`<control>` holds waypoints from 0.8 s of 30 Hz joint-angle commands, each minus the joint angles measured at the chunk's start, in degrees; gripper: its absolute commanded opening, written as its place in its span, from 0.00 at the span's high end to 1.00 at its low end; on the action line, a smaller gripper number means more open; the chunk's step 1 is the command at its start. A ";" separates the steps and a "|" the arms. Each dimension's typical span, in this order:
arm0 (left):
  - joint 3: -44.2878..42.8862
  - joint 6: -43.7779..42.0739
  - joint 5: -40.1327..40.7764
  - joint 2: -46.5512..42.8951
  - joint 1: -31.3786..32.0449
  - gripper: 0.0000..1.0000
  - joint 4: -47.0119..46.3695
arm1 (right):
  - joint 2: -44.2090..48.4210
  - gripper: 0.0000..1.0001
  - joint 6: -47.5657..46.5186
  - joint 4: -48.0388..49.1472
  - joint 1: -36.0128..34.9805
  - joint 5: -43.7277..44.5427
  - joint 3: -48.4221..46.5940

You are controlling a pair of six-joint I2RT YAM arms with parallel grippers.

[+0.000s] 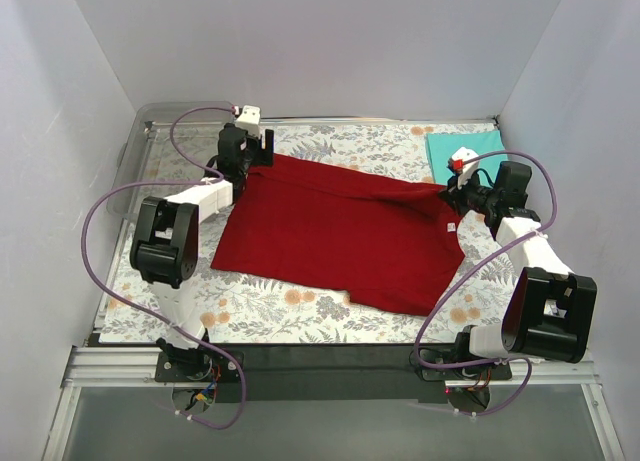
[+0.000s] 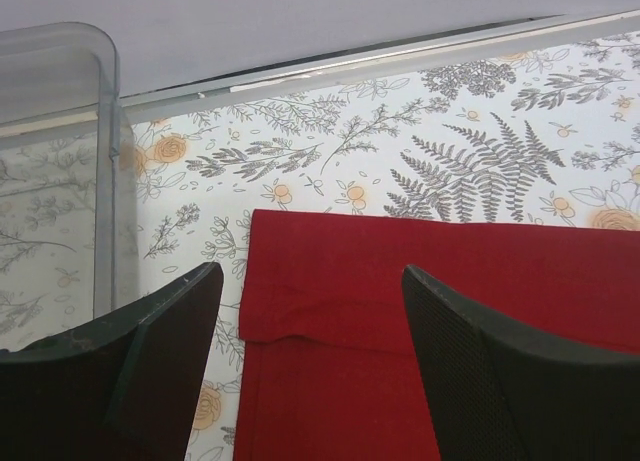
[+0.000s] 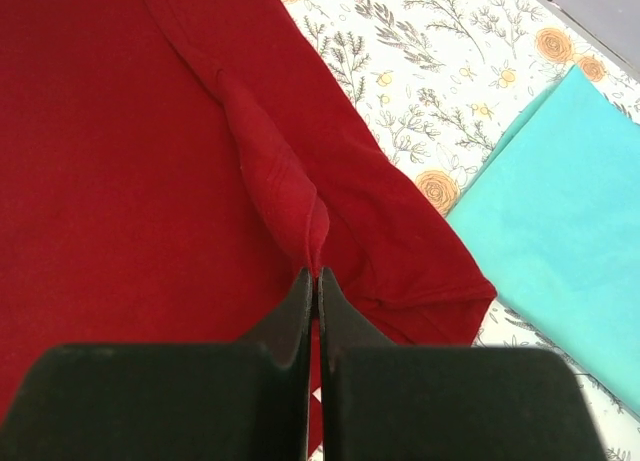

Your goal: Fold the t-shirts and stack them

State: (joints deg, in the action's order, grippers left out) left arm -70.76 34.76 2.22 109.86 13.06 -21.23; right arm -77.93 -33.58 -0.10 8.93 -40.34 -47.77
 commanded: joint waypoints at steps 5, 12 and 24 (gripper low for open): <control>3.08 1.53 -1.08 -10.71 -0.14 0.33 1.81 | 3.13 0.99 -2.45 0.19 0.30 -1.41 0.04; 7.03 2.76 -1.69 -14.58 -0.14 0.33 2.34 | 4.63 0.99 -4.30 -2.01 0.30 -1.59 1.27; 10.29 4.61 -2.13 -18.90 -0.14 0.33 4.45 | 5.42 0.99 -5.70 -3.68 0.21 -2.73 1.89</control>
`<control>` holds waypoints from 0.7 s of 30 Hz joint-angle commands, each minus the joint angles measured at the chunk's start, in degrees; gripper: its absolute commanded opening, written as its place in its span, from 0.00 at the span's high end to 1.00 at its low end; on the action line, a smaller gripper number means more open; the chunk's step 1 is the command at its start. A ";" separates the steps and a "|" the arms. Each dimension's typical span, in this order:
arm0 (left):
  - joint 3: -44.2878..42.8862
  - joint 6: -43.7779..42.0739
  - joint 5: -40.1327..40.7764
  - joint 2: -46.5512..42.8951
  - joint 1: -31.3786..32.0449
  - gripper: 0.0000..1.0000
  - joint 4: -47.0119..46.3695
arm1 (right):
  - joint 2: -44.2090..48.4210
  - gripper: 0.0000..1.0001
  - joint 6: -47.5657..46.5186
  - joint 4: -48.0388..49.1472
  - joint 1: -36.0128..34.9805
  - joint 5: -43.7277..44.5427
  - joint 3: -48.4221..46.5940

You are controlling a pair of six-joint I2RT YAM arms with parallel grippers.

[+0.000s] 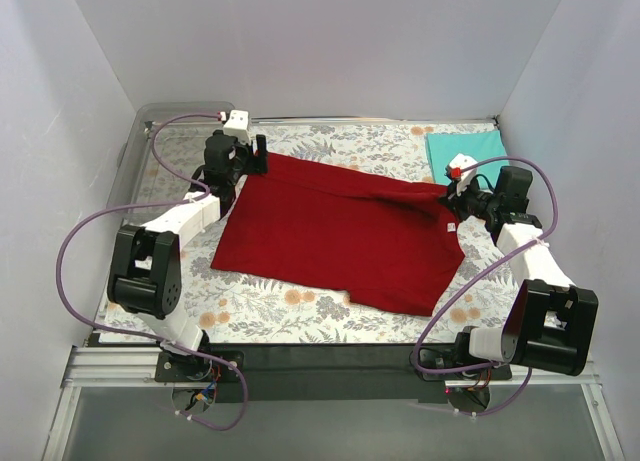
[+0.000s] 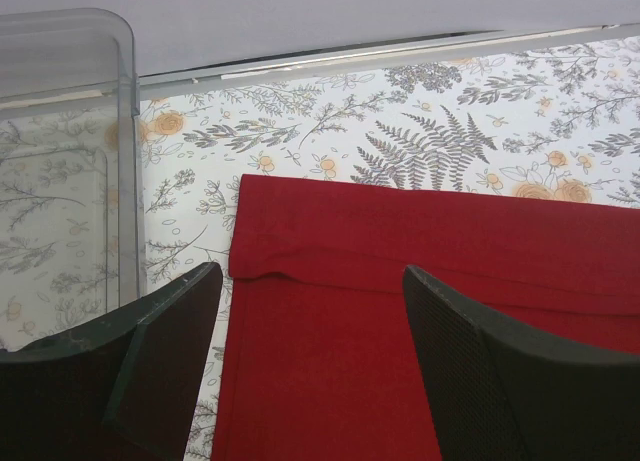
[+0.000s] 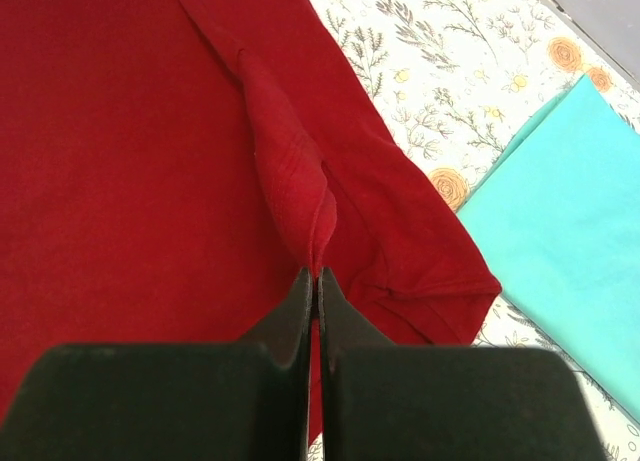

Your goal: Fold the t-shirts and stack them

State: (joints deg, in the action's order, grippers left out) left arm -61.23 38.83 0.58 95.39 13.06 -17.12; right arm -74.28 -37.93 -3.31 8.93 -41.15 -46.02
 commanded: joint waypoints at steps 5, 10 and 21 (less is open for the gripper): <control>2.52 0.98 -0.49 -6.01 -0.14 0.33 0.51 | 2.03 0.99 -2.06 -1.43 0.30 -2.62 0.32; 3.66 1.95 -2.69 -6.89 -0.14 0.32 0.86 | 2.56 0.99 -3.02 -2.57 0.21 -4.11 0.58; 5.42 2.13 -2.60 -7.94 -0.14 0.32 0.95 | 3.09 0.99 -6.01 -6.71 0.12 -8.25 0.58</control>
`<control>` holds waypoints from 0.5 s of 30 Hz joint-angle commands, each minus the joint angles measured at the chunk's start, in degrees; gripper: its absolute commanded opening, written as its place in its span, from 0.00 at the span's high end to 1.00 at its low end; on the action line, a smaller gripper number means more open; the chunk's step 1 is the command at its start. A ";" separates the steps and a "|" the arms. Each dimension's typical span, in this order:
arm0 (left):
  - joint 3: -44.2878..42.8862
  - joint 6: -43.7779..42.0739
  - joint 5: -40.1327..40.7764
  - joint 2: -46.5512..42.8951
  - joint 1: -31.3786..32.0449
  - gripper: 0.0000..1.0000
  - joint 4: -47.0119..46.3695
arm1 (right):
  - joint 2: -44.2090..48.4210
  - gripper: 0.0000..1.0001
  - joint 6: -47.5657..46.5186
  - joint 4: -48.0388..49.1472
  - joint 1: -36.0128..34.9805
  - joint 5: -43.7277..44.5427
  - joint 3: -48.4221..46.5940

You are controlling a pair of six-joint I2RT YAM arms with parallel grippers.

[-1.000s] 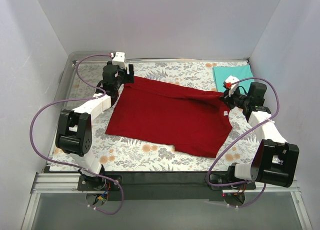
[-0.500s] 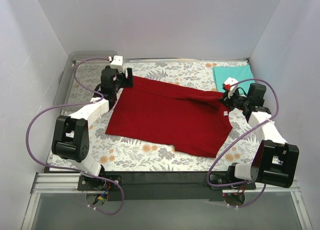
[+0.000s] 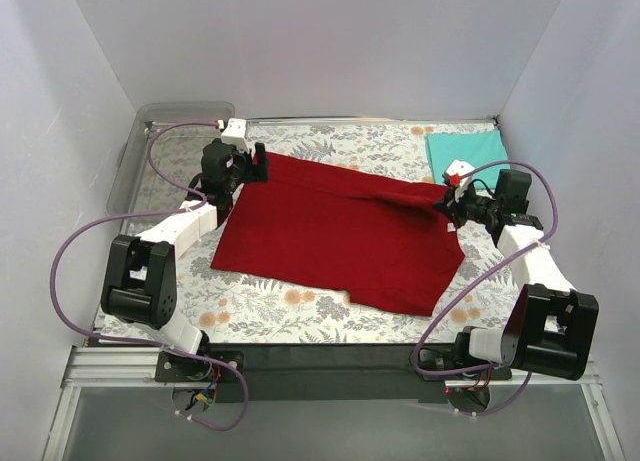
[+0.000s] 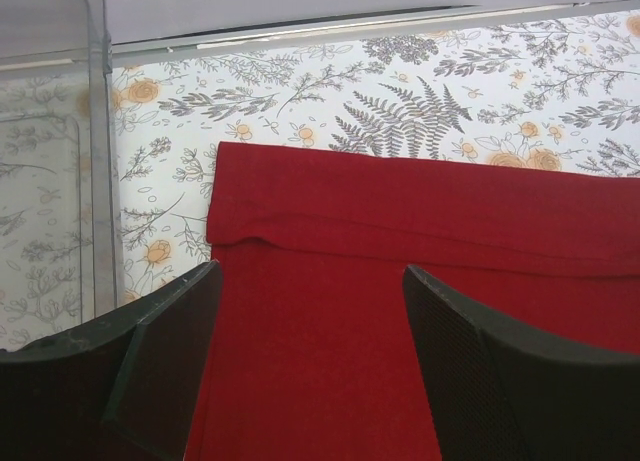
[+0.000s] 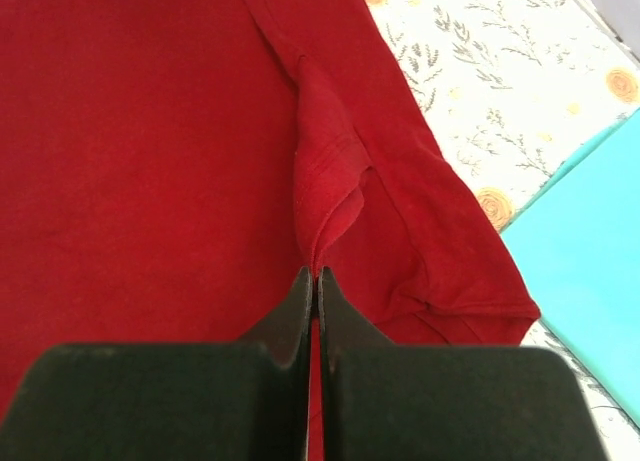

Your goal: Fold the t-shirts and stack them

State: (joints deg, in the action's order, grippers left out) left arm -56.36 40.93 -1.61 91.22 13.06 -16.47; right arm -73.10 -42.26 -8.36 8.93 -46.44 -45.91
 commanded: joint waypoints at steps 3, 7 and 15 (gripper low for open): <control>0.63 0.03 -0.68 -3.59 -0.14 0.32 0.30 | 2.79 0.99 -2.56 -2.36 -0.14 -3.40 0.65; 0.64 0.03 -0.77 -3.77 -0.14 0.32 0.39 | 3.32 0.99 -3.53 -3.06 -0.32 -3.66 1.17; 0.72 -0.06 -0.77 -3.59 -0.14 0.32 0.47 | 3.05 0.99 -3.97 -3.42 -0.40 -2.96 1.00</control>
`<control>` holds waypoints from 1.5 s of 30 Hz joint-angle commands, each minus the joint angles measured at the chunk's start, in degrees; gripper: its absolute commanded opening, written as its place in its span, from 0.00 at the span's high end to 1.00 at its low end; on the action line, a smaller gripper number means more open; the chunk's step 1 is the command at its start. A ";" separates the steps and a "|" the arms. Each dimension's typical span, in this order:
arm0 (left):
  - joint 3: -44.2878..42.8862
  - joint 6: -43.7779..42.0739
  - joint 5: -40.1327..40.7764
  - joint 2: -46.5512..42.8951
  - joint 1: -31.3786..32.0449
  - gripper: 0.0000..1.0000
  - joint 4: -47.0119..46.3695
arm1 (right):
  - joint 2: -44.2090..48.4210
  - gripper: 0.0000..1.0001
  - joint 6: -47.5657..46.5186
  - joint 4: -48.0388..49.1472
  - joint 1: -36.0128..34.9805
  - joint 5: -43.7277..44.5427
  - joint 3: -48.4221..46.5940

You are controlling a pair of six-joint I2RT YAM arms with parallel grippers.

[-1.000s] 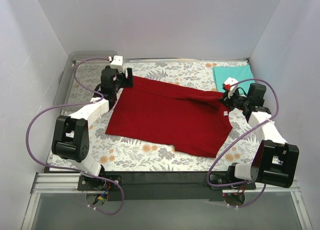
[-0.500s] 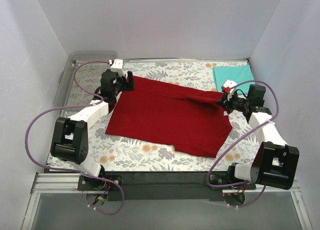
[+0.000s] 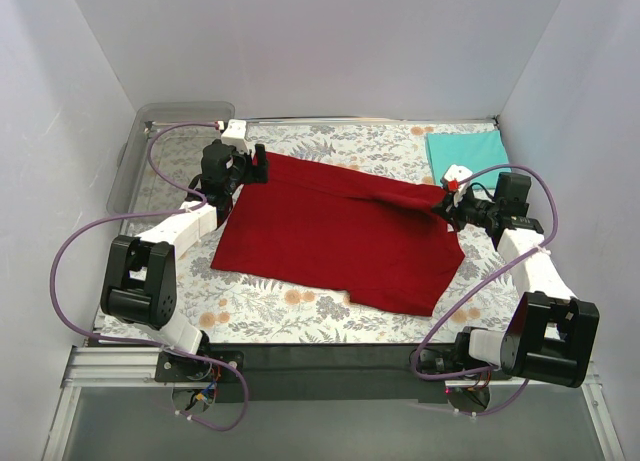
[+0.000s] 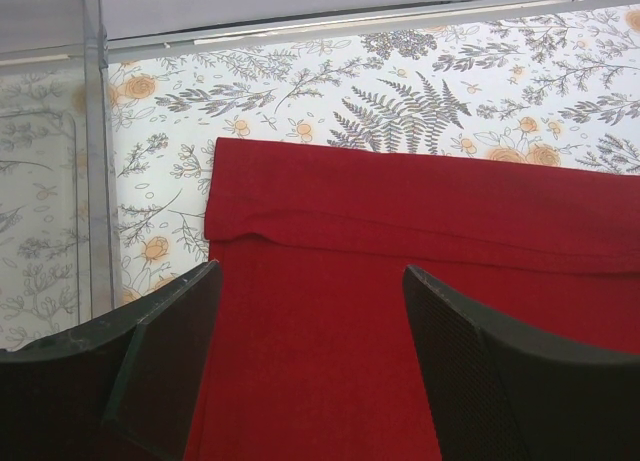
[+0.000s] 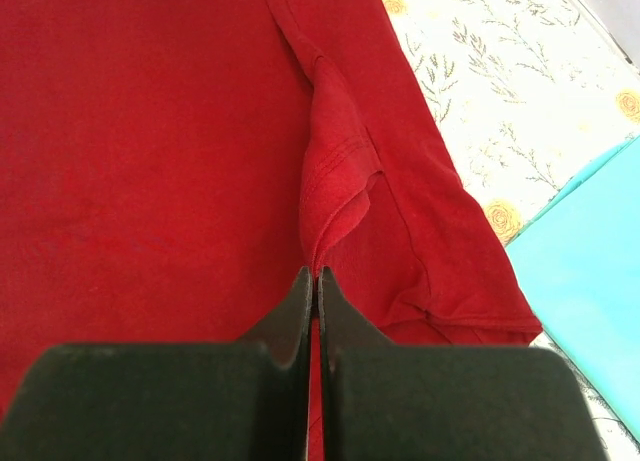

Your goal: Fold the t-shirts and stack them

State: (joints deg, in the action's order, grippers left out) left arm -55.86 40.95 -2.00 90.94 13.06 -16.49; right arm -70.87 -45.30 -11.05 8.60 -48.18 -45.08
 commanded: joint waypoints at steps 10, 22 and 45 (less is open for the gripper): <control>0.48 -0.08 -0.37 -3.40 -0.14 0.32 0.49 | 2.93 0.99 -4.09 -2.91 -0.08 -0.16 1.05; 0.40 -0.08 -0.90 -4.71 -0.14 0.32 1.02 | 4.70 0.40 -15.30 -18.77 -1.13 3.00 -2.29; 13.14 4.40 -2.49 -30.99 -0.23 0.31 15.43 | -39.33 0.48 37.39 -7.67 -8.51 16.72 -30.41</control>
State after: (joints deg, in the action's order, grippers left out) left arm -44.49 45.41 -5.15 63.24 13.06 -4.56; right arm -108.90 -10.20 -17.30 0.03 -31.11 -71.92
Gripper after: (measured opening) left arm 0.684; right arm 0.524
